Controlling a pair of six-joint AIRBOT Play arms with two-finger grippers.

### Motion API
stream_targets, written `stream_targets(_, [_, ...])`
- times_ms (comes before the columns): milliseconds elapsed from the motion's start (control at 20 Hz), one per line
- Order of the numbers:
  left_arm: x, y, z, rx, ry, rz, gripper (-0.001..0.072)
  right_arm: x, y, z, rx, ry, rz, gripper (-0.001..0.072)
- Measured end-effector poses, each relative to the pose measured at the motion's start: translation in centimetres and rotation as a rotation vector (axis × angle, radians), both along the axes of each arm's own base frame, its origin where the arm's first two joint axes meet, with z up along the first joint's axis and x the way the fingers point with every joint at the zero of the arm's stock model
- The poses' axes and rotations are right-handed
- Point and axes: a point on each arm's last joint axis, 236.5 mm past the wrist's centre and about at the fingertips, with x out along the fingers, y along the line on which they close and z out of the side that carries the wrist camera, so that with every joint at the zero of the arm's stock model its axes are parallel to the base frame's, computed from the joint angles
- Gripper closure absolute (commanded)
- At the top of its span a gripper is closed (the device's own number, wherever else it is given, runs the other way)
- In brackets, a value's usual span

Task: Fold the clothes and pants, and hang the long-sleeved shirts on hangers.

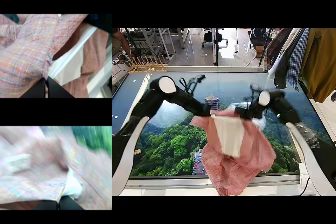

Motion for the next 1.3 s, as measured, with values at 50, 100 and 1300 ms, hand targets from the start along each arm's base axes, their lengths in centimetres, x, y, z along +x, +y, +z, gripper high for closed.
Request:
stream_targets(50, [1.5,0.5,1.7,-0.046,-0.041,0.040,0.0689,2.1,0.6,3.7,0.035,-0.126,0.004,0.0693])
stream_targets(100, [2.9,1.2,3.8,-0.099,-0.085,0.079,0.0690,3.7,1.1,7.3,0.065,-0.241,0.014,0.0692])
stream_targets(1300, [-2.6,0.1,3.6,-0.169,-0.014,-0.202,0.0006,-2.6,8.0,10.1,-0.075,-0.342,0.530,0.0691])
